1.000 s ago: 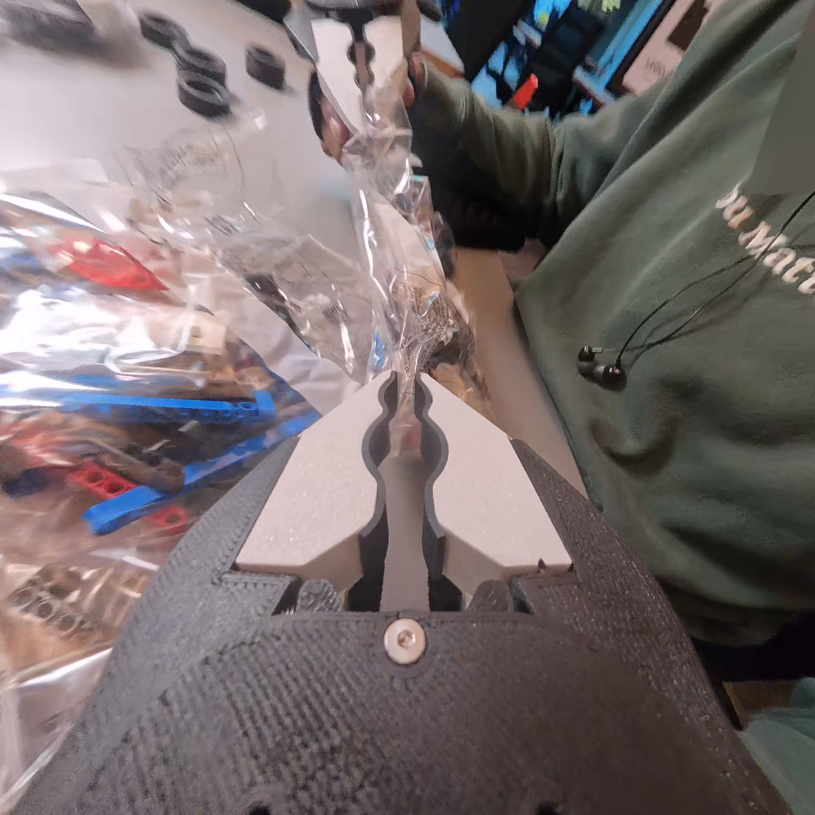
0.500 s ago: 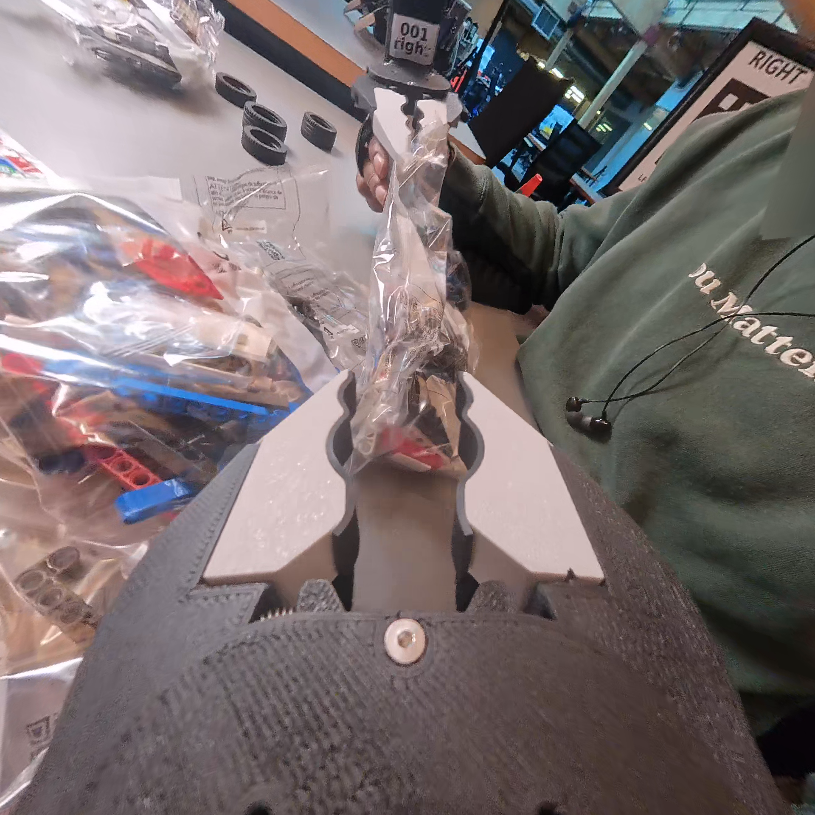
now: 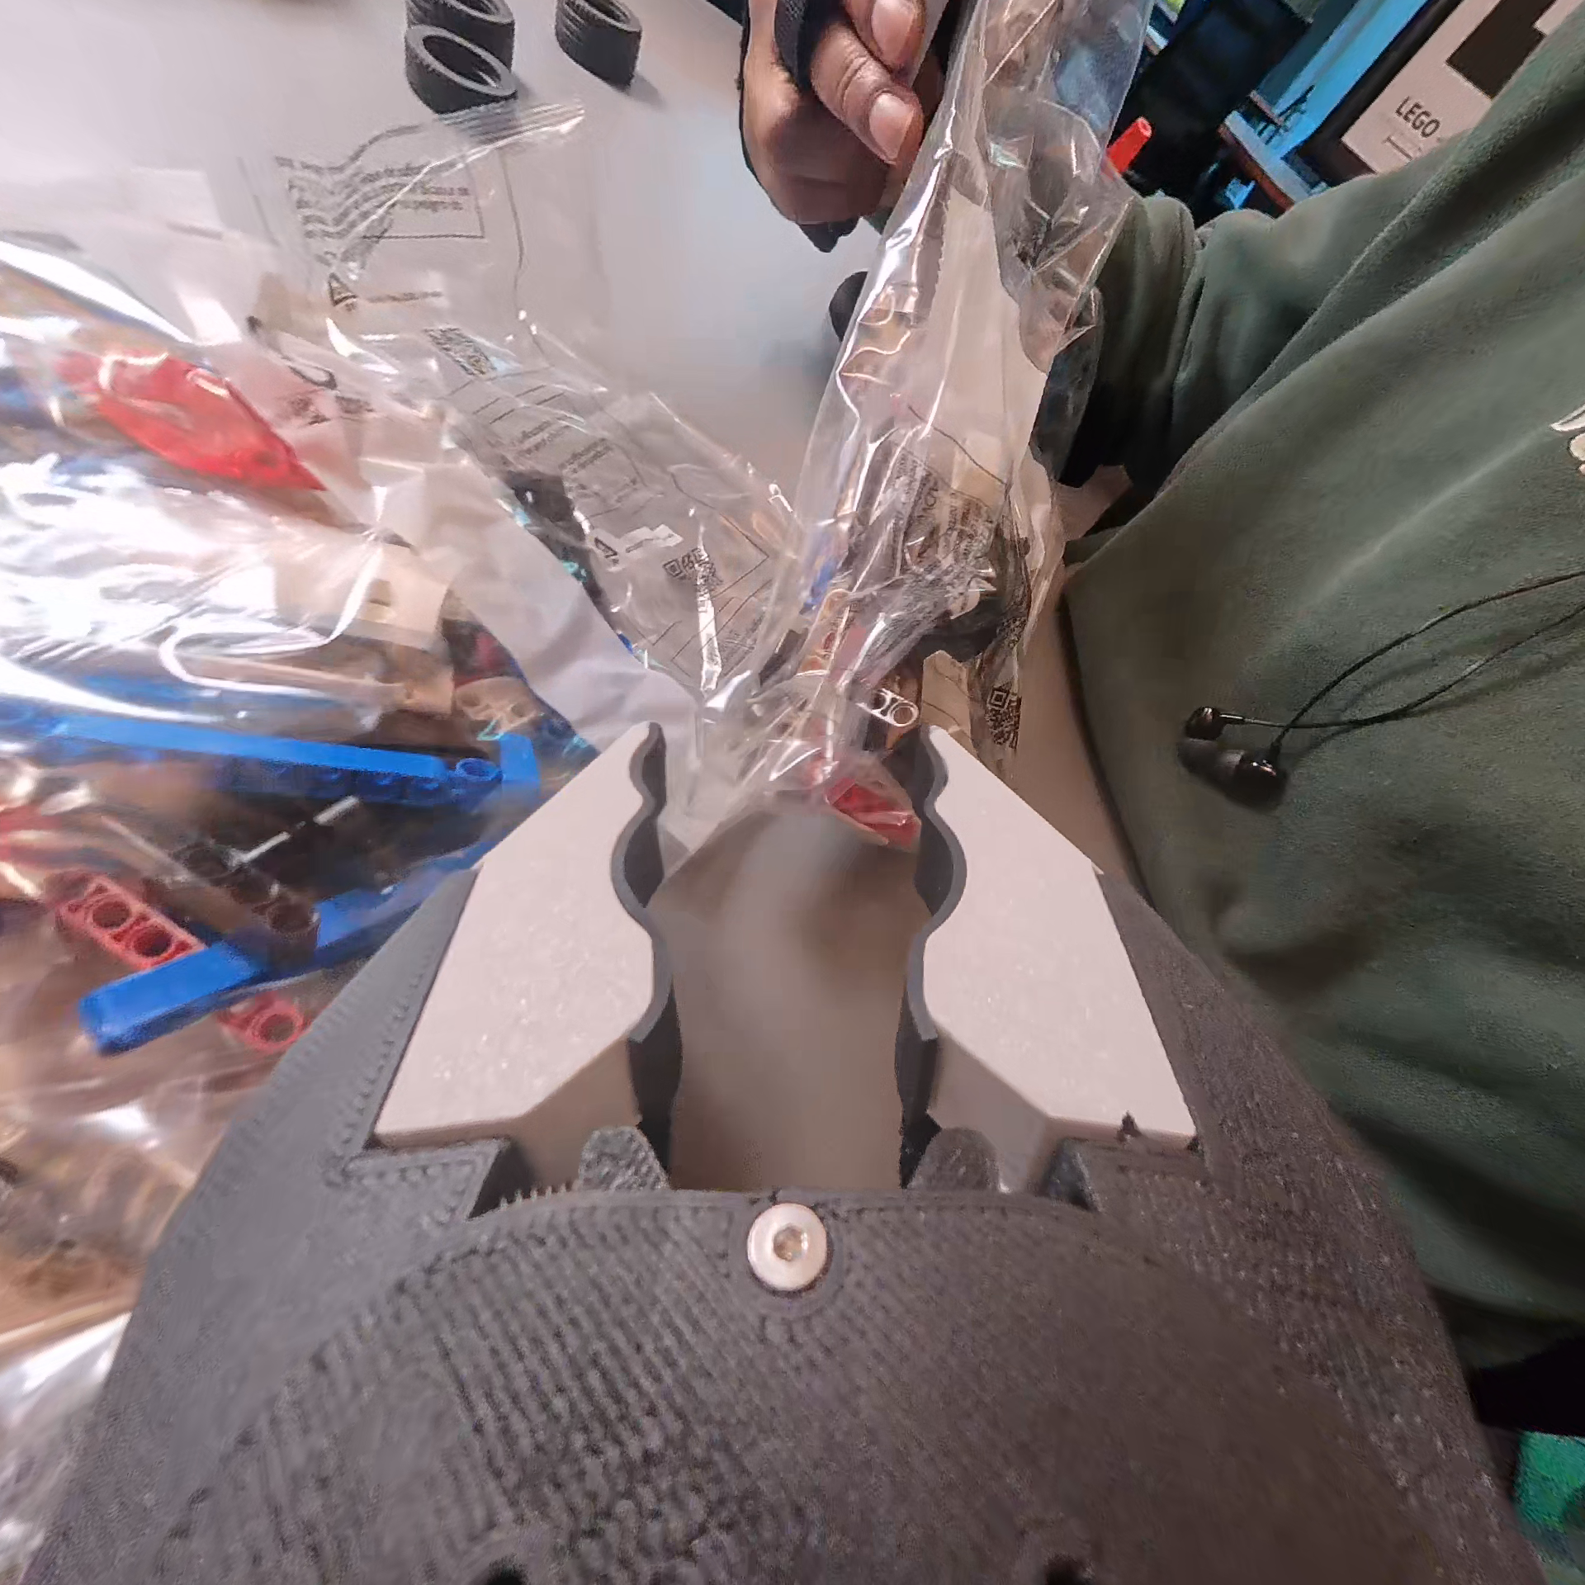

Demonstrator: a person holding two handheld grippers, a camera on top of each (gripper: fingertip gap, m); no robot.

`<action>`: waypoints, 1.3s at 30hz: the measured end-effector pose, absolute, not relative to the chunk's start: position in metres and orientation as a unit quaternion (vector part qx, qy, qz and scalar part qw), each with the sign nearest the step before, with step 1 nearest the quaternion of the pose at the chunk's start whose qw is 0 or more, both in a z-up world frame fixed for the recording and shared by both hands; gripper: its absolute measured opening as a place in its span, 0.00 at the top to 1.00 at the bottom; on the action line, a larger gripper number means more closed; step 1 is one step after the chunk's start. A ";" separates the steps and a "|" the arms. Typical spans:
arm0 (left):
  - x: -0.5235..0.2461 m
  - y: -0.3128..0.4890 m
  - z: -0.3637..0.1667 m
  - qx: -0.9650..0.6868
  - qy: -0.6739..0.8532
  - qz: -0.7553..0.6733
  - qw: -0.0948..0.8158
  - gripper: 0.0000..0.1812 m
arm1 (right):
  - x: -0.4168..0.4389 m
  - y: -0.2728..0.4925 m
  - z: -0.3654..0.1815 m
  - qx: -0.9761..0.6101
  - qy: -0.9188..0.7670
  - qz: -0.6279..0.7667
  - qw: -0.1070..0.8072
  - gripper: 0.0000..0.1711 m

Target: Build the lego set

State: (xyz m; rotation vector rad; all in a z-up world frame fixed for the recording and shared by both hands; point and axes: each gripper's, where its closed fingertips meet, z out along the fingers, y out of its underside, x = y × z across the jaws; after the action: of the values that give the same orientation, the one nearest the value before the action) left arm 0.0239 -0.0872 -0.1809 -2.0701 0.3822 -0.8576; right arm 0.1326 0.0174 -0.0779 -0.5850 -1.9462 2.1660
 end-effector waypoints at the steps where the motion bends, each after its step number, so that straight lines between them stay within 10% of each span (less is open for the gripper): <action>1: 0.027 -0.086 -0.180 -0.824 0.157 -0.342 0.423 0.72 | 0.134 0.016 -0.075 -0.192 -0.650 0.730 0.086 1.00; 11: 0.015 -0.092 -0.110 -0.743 0.183 -0.334 0.550 0.97 | 0.121 0.055 -0.086 -0.256 -0.650 0.702 0.141 1.00; 20: 0.012 -0.104 -0.096 -0.744 0.214 -0.302 0.556 0.99 | 0.099 0.068 -0.117 -0.340 -0.672 0.646 0.121 0.99; 30: 0.015 -0.087 -0.092 -0.760 0.237 -0.314 0.518 0.99 | 0.091 0.002 -0.052 -0.240 -0.822 0.489 0.167 0.49; 36: 0.027 -0.078 -0.078 -0.753 0.277 -0.311 0.509 0.99 | 0.073 -0.014 -0.089 -0.221 -0.909 0.330 0.128 0.57; 39: 0.033 -0.075 -0.075 -0.751 0.293 -0.300 0.510 0.99 | 0.071 -0.021 -0.104 -0.197 -0.923 0.313 0.109 0.87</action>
State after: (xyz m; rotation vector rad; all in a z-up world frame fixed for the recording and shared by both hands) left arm 0.0330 -0.0751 -0.0751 -1.8091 0.7054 -0.7224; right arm 0.0708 -0.0210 -0.1039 -0.5784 -2.7144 0.9194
